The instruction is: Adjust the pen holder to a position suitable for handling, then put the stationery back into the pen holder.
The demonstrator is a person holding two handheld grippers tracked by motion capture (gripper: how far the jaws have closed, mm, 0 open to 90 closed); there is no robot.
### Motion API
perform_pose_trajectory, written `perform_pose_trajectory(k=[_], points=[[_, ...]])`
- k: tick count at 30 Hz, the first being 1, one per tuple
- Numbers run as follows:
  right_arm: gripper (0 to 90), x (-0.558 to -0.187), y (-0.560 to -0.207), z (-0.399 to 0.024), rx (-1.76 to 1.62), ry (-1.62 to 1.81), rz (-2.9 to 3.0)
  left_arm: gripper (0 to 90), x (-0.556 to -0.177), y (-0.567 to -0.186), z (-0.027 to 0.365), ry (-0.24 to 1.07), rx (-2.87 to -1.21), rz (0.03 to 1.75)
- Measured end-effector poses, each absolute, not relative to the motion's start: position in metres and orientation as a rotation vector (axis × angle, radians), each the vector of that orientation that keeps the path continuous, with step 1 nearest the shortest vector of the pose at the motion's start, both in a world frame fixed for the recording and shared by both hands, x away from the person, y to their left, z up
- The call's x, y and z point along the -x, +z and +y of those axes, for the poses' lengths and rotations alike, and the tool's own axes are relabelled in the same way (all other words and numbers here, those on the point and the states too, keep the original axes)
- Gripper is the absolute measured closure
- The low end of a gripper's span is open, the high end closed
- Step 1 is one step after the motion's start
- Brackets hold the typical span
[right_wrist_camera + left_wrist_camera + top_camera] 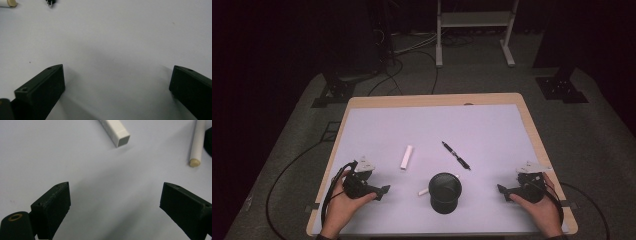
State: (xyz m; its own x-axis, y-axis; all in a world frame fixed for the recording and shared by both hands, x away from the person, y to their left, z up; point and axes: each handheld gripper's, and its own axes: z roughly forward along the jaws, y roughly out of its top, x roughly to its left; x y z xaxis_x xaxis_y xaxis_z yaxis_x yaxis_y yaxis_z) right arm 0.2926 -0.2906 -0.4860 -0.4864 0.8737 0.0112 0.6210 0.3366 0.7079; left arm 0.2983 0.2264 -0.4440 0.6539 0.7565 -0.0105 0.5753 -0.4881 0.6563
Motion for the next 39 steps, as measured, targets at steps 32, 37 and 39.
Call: perform_pose_trajectory(k=[32,37,39], points=[[22.8,-0.295,-0.467,-0.283,-1.346,1.020,2.258,0.0,-0.286,-0.480,0.245,0.458,-2.164,1.063],[24.1,-0.301,-0.463,-0.278,-1.337,1.038,2.271,0.0,-0.286,-0.480,0.245,0.462,-2.169,1.058],[24.8,-0.304,-0.461,-0.275,-1.322,1.051,2.277,0.0,-0.286,-0.480,0.245,0.462,-2.169,1.059]])
